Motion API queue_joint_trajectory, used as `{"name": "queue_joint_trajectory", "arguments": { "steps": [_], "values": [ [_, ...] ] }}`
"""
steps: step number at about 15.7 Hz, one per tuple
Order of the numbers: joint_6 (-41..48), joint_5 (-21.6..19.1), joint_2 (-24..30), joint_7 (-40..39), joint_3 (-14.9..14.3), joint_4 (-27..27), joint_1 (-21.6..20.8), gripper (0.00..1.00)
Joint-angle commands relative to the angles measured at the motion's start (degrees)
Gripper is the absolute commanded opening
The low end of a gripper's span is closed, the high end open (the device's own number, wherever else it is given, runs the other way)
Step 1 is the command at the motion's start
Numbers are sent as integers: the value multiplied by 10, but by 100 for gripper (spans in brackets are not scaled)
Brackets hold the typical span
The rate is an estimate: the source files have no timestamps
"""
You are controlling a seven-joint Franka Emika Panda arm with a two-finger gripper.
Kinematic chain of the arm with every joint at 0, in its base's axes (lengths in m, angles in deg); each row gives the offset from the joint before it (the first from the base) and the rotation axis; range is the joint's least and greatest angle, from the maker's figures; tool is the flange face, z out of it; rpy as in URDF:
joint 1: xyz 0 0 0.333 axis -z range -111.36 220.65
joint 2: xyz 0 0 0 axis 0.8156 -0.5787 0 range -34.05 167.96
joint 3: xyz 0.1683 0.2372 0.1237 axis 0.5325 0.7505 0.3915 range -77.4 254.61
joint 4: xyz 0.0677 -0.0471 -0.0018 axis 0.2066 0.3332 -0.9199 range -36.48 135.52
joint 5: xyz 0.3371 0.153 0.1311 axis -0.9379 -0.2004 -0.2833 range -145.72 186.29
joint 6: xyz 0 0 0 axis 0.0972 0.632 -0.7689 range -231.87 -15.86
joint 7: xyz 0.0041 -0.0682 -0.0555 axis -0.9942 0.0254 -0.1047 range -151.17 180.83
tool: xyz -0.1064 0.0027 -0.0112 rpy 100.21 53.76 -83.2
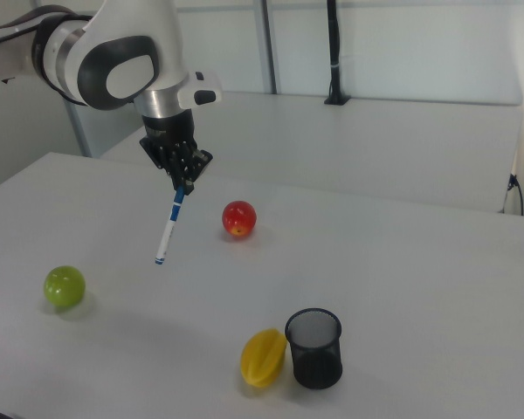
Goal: Take marker pen
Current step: 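Carry the marker toward the green apple and lower it to the table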
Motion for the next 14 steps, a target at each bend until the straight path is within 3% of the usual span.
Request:
{"name": "queue_joint_trajectory", "arguments": {
  "steps": [1,14],
  "values": [
    [10,1,-12,17,-3,3,-20,7],
    [-10,25,-102,49,-3,8,-80,7]
  ]
}}
